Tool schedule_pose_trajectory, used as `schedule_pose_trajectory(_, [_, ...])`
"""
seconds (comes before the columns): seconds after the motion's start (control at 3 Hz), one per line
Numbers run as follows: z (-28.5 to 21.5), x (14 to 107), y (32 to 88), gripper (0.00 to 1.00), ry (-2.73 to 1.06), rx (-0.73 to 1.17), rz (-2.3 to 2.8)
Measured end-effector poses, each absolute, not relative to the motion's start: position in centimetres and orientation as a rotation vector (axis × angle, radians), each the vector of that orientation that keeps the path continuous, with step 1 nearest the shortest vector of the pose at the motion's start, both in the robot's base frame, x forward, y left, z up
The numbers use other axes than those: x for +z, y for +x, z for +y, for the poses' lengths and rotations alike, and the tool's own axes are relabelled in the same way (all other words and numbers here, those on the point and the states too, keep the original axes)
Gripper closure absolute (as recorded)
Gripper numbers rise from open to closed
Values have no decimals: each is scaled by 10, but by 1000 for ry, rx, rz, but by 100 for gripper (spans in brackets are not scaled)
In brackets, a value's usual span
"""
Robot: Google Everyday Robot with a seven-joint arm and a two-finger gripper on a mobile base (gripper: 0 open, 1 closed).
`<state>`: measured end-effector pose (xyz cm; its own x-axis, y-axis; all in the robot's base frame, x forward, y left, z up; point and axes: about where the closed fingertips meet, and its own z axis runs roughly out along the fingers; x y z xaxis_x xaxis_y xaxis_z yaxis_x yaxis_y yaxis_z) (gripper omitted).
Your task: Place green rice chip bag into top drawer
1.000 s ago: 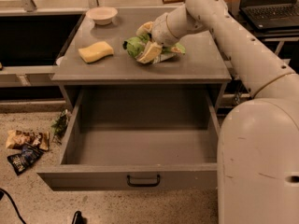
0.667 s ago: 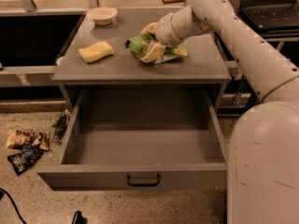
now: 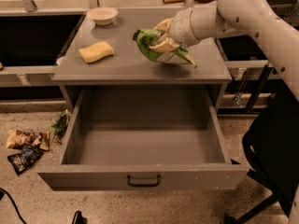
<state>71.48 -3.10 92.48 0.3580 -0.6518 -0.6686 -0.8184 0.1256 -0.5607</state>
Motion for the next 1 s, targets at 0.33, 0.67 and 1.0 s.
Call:
schedule_pose_trajectory(0.33, [-31,925,715,100,-1587,202,1356])
schedule_pose_trajectory(0.67, [-25,925,681,100,-1589,275,1341])
schedule_pose_trajectory(1.0, [-17,929,625,100,-1612,341,1343])
